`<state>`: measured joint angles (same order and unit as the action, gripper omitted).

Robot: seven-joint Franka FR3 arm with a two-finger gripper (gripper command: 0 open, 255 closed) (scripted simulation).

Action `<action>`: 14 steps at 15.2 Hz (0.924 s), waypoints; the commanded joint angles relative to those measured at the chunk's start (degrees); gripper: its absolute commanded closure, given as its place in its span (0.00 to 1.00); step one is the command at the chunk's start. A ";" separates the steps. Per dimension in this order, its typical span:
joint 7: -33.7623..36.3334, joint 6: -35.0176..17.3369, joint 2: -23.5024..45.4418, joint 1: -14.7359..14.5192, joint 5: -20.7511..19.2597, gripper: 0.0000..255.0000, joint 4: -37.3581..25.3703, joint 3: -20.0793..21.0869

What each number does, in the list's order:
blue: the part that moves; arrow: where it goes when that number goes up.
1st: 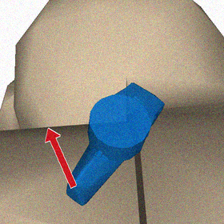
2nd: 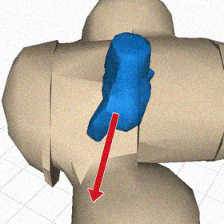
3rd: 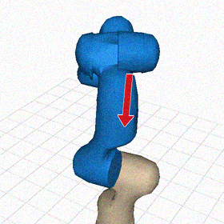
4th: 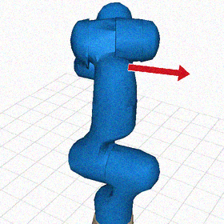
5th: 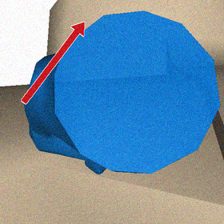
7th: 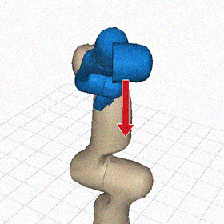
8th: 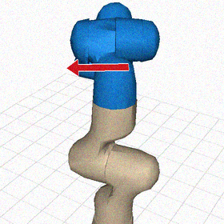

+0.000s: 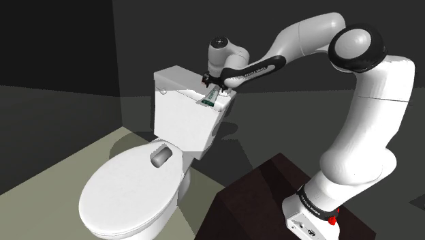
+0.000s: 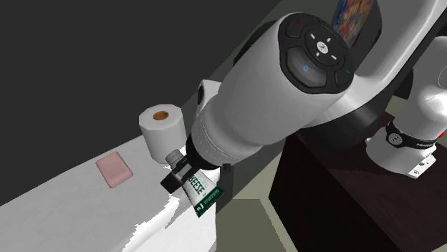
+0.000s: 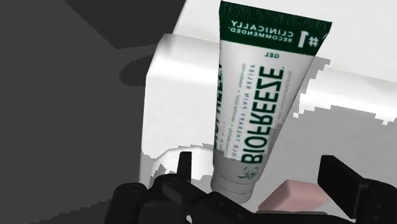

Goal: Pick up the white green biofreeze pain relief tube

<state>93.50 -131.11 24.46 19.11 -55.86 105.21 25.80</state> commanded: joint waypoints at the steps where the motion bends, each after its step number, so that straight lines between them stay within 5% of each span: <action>1: 1.21 -0.19 1.34 -0.44 -1.08 0.00 -0.72 -0.58; 8: 4.16 -1.87 3.95 -1.27 -3.91 0.00 -0.50 -1.81; 9: 4.17 -1.94 3.76 -1.20 -3.88 1.00 -0.26 -1.78; 14: 4.15 -1.96 3.76 -1.17 -3.88 1.00 -0.26 -1.79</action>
<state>97.65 -133.07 28.22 17.93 -59.74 104.96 24.01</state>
